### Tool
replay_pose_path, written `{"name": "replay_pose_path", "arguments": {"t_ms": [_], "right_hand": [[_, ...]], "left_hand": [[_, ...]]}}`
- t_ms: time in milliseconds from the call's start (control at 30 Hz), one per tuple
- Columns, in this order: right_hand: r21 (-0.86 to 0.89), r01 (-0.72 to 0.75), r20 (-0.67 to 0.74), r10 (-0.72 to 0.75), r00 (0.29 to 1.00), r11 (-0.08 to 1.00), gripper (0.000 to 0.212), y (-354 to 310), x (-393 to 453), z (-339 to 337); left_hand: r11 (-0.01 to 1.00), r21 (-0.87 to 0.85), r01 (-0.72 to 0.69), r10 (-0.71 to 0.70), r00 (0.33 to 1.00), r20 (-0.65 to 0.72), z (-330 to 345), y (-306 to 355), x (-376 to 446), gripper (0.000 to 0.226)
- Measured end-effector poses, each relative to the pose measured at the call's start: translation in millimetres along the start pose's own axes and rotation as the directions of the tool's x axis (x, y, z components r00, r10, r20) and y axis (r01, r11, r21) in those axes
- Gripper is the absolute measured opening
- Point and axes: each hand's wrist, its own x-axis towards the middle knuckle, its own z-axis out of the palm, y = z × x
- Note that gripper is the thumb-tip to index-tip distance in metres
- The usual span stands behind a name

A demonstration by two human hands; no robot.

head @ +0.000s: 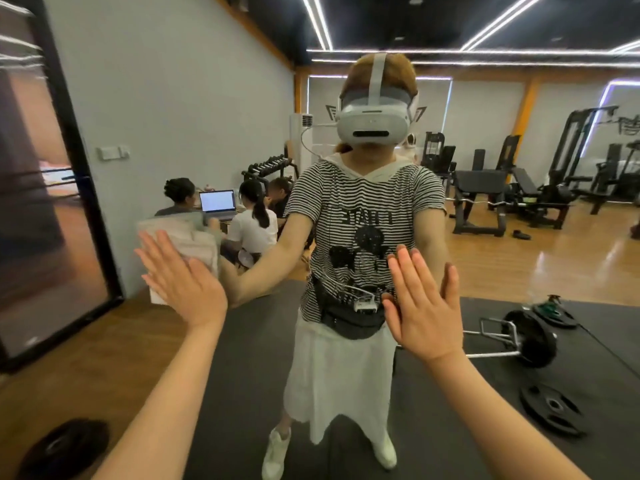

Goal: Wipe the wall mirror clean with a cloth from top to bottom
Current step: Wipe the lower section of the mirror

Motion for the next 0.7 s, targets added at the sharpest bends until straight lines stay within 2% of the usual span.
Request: {"name": "replay_pose_path", "arguments": {"t_ms": [133, 200, 333, 467, 500, 567, 700], "right_hand": [[-0.007, 0.0, -0.013, 0.0, 1.0, 1.0, 0.063, -1, -1, 2], [-0.012, 0.0, -0.028, -0.001, 1.0, 1.0, 0.063, -2, -1, 2], [-0.016, 0.005, -0.056, -0.006, 0.998, 1.0, 0.064, -1, -1, 2], [-0.019, 0.009, -0.06, -0.01, 0.998, 1.0, 0.064, 0, 0, 1], [-0.018, 0.008, -0.058, -0.009, 0.998, 1.0, 0.064, 0, 0, 1], [-0.023, 0.004, -0.053, -0.005, 0.999, 1.0, 0.064, -1, 0, 1], [-0.032, 0.0, -0.045, -0.002, 0.999, 0.999, 0.065, -1, -1, 0]], "left_hand": [[0.986, -0.018, 0.166, -0.167, 0.983, -0.081, 11, 30, -11, 0.057], [0.988, -0.023, 0.156, -0.157, 0.986, -0.055, 15, 44, -23, 0.06], [0.999, 0.027, -0.032, 0.03, 0.998, 0.053, 17, 48, -45, 0.061], [0.95, 0.093, -0.297, 0.282, 0.949, 0.142, 5, 13, -33, 0.059], [0.94, 0.101, -0.326, 0.309, 0.939, 0.154, 1, 3, -26, 0.059], [0.954, 0.099, -0.283, 0.267, 0.953, 0.145, -5, -12, -10, 0.061], [0.995, 0.051, -0.089, 0.085, 0.994, 0.067, -8, -13, 3, 0.062]]}}
